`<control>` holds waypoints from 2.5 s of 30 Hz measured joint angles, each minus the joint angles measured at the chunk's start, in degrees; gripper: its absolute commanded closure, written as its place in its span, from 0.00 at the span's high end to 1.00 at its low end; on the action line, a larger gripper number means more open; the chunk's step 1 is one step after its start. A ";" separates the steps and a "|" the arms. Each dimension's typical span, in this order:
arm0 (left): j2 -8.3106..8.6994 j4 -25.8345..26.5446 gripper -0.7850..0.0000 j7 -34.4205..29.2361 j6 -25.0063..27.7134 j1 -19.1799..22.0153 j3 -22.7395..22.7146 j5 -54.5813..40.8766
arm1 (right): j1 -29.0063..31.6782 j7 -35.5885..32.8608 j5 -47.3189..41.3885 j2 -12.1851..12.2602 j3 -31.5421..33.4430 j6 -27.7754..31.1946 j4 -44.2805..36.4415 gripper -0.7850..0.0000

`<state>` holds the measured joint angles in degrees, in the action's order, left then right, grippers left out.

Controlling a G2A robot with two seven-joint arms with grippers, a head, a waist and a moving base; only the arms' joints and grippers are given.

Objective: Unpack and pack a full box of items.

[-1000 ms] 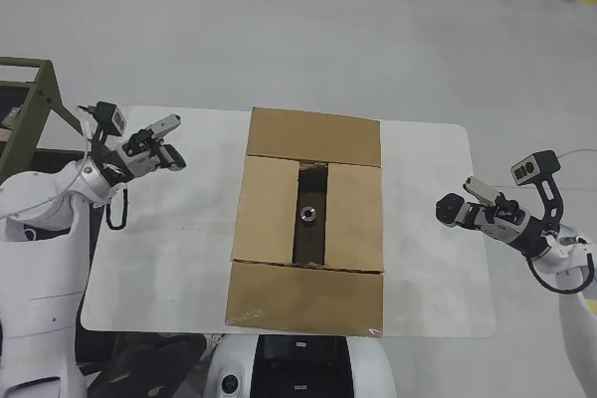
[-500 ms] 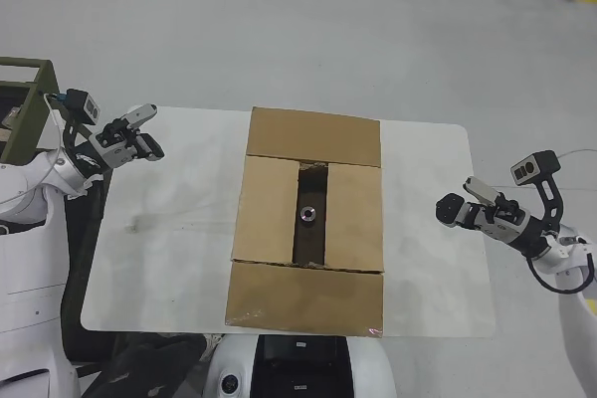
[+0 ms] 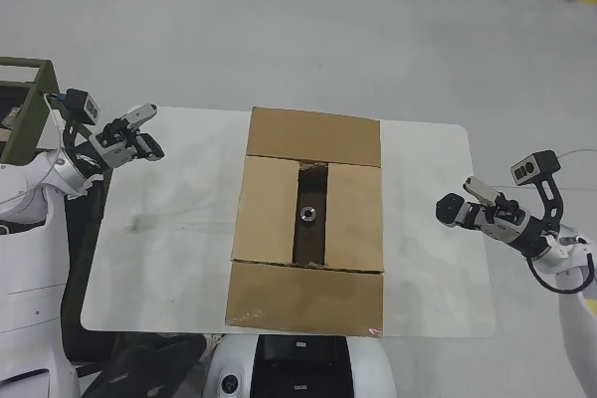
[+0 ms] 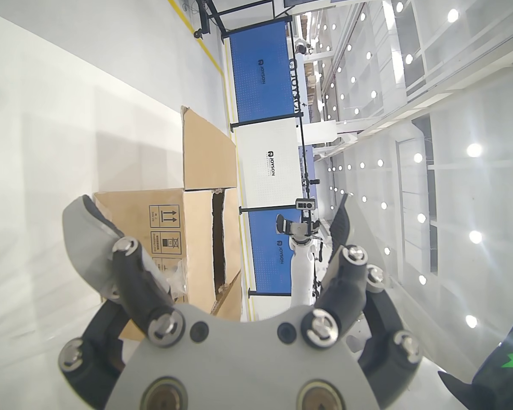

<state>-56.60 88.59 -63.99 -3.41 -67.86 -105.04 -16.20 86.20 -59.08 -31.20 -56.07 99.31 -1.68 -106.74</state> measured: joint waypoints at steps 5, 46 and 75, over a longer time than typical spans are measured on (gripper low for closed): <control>0.00 0.00 1.00 0.00 0.00 0.00 0.00 0.00 | 0.00 0.00 0.00 0.00 0.00 0.00 0.00 1.00; 0.00 0.00 1.00 0.00 0.00 0.00 0.00 0.00 | -12.60 13.36 12.08 -3.03 -34.54 -15.95 -6.35 1.00; 0.00 0.00 1.00 0.00 0.00 0.00 0.00 0.00 | -18.70 17.03 15.52 -5.40 -45.28 -12.91 -0.58 1.00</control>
<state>-56.60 88.59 -63.99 -3.41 -67.86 -105.04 -16.20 67.50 -42.06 -15.68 -61.47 54.03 -14.59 -107.32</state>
